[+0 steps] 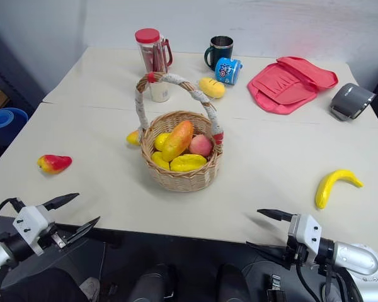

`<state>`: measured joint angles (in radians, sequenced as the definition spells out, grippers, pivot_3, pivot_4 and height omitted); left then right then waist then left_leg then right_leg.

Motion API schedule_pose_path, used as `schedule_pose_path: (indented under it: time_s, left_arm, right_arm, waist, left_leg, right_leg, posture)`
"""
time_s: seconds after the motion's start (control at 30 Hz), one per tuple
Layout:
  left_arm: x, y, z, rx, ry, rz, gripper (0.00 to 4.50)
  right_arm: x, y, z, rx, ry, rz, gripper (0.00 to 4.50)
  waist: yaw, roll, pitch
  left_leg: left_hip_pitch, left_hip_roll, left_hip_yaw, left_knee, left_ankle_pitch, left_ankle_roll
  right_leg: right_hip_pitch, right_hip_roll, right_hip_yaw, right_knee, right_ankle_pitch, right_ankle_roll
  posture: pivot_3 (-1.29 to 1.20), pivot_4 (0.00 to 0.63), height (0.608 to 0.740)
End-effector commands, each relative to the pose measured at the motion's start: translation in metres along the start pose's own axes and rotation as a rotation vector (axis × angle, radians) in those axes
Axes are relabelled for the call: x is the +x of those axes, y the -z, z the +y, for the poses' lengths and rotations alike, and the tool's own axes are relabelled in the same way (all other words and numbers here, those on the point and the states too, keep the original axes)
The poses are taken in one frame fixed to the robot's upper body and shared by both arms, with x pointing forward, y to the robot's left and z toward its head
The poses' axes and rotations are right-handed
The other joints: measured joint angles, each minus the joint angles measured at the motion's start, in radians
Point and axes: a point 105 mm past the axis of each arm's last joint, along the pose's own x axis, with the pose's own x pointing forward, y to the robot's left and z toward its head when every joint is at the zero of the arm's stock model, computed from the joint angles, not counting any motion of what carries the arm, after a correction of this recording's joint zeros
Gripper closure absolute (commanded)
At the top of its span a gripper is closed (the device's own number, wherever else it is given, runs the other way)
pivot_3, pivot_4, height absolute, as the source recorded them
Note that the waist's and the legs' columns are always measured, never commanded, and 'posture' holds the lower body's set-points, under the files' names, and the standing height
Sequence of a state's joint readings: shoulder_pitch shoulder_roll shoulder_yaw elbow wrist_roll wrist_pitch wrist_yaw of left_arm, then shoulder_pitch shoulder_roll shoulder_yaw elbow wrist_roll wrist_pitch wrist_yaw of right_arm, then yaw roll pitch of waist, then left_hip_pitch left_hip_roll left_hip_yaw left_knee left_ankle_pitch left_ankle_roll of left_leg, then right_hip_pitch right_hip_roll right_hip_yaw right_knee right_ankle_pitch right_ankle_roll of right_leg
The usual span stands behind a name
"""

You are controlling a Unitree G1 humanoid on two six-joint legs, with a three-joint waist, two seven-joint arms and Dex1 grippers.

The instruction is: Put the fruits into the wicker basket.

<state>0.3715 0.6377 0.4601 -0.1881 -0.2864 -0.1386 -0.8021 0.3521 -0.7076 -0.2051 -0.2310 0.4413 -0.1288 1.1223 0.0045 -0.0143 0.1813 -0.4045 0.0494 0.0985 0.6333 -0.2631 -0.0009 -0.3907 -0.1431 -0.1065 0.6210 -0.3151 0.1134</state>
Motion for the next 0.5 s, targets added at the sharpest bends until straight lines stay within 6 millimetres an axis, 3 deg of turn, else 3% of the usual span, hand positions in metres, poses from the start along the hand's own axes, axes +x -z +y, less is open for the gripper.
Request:
schedule_pose_path:
  time_s: [0.03, 0.3, 0.5]
  left_arm:
    - [0.004, -0.008, 0.003, 0.028, 0.014, -0.030, 0.11]
    - [0.014, -0.013, -0.001, -0.091, 0.092, -0.066, 0.11]
    - [0.011, -0.024, 0.002, -0.208, 0.117, -0.124, 0.11]
  right_arm:
    - [-0.004, -0.001, 0.003, -0.016, 0.007, -0.002, 0.01]
    - [0.000, 0.003, 0.006, -0.008, 0.046, -0.006, 0.01]
    - [0.013, -0.011, -0.002, -0.007, 0.063, -0.098, 0.01]
  waist:
    - [0.000, 0.000, 0.000]
    - [0.006, 0.000, 0.000]
    - [0.007, 0.000, 0.000]
  left_leg:
    - [0.000, 0.000, 0.000, 0.000, 0.000, 0.000]
    - [0.000, 0.000, 0.000, 0.000, 0.000, 0.000]
    - [0.000, 0.001, 0.000, 0.001, 0.000, 0.000]
  right_leg:
    - [0.000, 0.000, 0.000, 0.000, 0.000, 0.000]
    - [0.000, 0.001, 0.000, 0.001, 0.000, 0.000]
    - [0.000, 0.001, 0.000, 0.001, 0.000, 0.000]
  posture:
    - [0.00, 0.150, 0.740]
    - [0.00, 0.150, 0.740]
    - [0.00, 0.150, 0.740]
